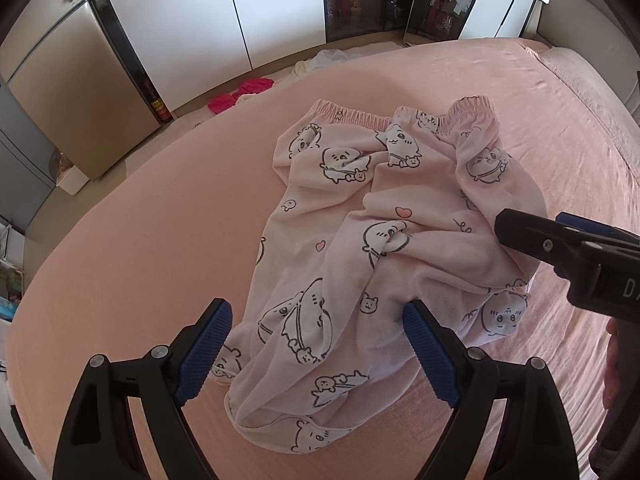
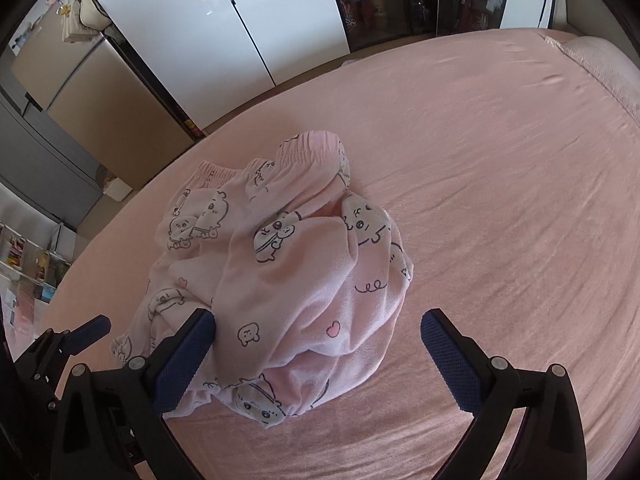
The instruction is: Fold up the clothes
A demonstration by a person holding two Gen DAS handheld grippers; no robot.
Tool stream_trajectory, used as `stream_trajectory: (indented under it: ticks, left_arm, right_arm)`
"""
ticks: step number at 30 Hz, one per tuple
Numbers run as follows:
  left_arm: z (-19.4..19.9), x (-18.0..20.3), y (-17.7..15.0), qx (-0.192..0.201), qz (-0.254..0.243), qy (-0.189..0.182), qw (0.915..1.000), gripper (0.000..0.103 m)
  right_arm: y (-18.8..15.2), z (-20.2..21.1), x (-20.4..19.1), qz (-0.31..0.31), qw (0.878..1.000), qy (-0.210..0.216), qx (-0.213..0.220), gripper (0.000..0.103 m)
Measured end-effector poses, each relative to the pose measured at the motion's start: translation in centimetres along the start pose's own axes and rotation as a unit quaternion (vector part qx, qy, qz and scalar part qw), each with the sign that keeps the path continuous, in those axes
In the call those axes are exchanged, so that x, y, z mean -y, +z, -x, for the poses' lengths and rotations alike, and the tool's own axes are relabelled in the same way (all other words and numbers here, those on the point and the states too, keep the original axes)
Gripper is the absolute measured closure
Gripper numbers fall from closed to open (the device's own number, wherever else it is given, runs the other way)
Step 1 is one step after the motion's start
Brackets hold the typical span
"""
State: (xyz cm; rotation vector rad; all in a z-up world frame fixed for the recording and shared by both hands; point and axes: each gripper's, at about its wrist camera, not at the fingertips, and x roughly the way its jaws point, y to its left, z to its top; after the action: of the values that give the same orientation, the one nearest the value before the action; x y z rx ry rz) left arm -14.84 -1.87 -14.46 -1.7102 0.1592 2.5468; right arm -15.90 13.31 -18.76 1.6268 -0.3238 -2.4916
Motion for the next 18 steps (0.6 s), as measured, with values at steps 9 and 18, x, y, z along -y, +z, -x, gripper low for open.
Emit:
stream_trajectory:
  ticks: [9,18]
  left_arm:
    - [-1.6,-0.1,0.5,-0.002,0.020,-0.024,0.9995,0.015]
    - [-3.3,0.8,-0.1,-0.025,0.036,-0.014,0.9989,0.000]
  right_arm:
    - [0.7,-3.1,0.8,-0.035,0.998,0.036,-0.029,0.000]
    - [0.1,-4.4,-0.1,-0.008,1.000,0.011,-0.016,0.000]
